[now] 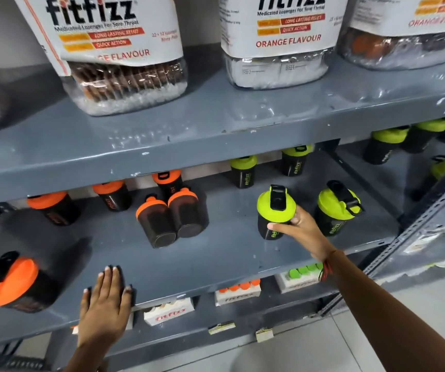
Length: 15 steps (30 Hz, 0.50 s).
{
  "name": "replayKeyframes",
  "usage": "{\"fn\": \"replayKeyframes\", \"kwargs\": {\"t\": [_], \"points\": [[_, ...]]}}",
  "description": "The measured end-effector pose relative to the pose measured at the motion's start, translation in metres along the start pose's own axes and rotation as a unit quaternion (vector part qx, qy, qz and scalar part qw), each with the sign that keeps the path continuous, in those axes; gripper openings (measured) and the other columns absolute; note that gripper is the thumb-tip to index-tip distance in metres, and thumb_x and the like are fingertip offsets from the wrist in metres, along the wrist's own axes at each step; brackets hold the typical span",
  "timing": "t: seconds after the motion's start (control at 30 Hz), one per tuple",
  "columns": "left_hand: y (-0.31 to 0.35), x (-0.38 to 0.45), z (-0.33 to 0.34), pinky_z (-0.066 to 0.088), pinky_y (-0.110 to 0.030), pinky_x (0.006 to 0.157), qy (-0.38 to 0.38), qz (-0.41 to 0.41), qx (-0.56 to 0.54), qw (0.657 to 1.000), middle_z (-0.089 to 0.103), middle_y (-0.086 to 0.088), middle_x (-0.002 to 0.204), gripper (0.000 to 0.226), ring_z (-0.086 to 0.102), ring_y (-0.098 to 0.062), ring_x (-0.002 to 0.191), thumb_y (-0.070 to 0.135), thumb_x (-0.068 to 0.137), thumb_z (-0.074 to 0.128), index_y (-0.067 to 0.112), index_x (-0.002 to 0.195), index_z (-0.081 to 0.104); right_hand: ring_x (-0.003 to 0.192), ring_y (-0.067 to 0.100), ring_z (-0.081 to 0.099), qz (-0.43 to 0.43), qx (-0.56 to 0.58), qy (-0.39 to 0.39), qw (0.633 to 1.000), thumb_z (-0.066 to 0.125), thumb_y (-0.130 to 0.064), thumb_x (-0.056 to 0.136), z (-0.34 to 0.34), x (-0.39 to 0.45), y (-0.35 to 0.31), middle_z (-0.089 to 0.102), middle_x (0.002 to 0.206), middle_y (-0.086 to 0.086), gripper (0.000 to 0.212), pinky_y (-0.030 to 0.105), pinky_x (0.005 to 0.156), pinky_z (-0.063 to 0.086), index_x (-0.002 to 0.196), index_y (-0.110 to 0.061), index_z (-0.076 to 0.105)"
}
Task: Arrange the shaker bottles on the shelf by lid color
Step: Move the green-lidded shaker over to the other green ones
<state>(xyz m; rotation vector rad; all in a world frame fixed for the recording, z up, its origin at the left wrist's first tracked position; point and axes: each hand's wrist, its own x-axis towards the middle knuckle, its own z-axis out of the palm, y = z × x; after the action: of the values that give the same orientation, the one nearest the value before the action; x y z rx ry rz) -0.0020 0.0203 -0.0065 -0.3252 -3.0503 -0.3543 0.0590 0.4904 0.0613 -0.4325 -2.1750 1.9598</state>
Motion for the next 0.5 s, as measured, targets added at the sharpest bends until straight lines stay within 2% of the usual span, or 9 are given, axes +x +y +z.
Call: {"fn": "replayKeyframes", "kwargs": {"t": [0.07, 0.23, 0.4, 0.5], "points": [[0.0, 0.0, -0.001, 0.001, -0.042, 0.115, -0.001, 0.003, 0.0, 1.0, 0.014, -0.001, 0.156, 0.075, 0.006, -0.014, 0.143, 0.056, 0.087, 0.008, 0.015, 0.148, 0.016, 0.12, 0.016, 0.065, -0.003, 0.001, -0.005, 1.0, 0.086, -0.003, 0.072, -0.002, 0.002, 0.004, 0.071, 0.126, 0.001, 0.066, 0.035, 0.103, 0.05, 0.131, -0.014, 0.059], [-0.001, -0.001, -0.001, 0.001, -0.042, 0.115, -0.004, 0.003, 0.0, 1.0, 0.012, 0.0, 0.156, 0.073, 0.007, -0.015, 0.144, 0.056, 0.088, 0.009, 0.016, 0.148, 0.014, 0.122, 0.016, 0.063, 0.002, 0.009, -0.022, 1.0, 0.087, -0.002, 0.069, -0.001, 0.004, 0.013, 0.071, 0.127, 0.001, 0.071, 0.04, 0.107, 0.048, 0.133, -0.016, 0.058], [0.0, -0.001, -0.002, 0.0, -0.041, 0.115, -0.008, -0.001, -0.001, 1.0, 0.01, 0.001, 0.156, 0.073, 0.004, -0.013, 0.143, 0.056, 0.087, 0.007, 0.016, 0.148, 0.012, 0.123, 0.016, 0.062, 0.0, 0.017, -0.033, 0.999, 0.087, -0.002, 0.069, -0.002, 0.005, 0.016, 0.07, 0.128, 0.0, 0.071, 0.039, 0.109, 0.047, 0.132, -0.018, 0.058], [0.001, -0.001, -0.004, -0.002, -0.04, 0.115, -0.01, 0.001, -0.002, 1.0, 0.008, 0.001, 0.156, 0.074, 0.002, -0.013, 0.144, 0.058, 0.087, 0.005, 0.017, 0.148, 0.011, 0.125, 0.015, 0.061, -0.004, 0.022, -0.038, 0.999, 0.086, 0.0, 0.069, -0.002, 0.005, 0.017, 0.07, 0.128, -0.002, 0.07, 0.033, 0.107, 0.048, 0.129, -0.024, 0.059]]}}
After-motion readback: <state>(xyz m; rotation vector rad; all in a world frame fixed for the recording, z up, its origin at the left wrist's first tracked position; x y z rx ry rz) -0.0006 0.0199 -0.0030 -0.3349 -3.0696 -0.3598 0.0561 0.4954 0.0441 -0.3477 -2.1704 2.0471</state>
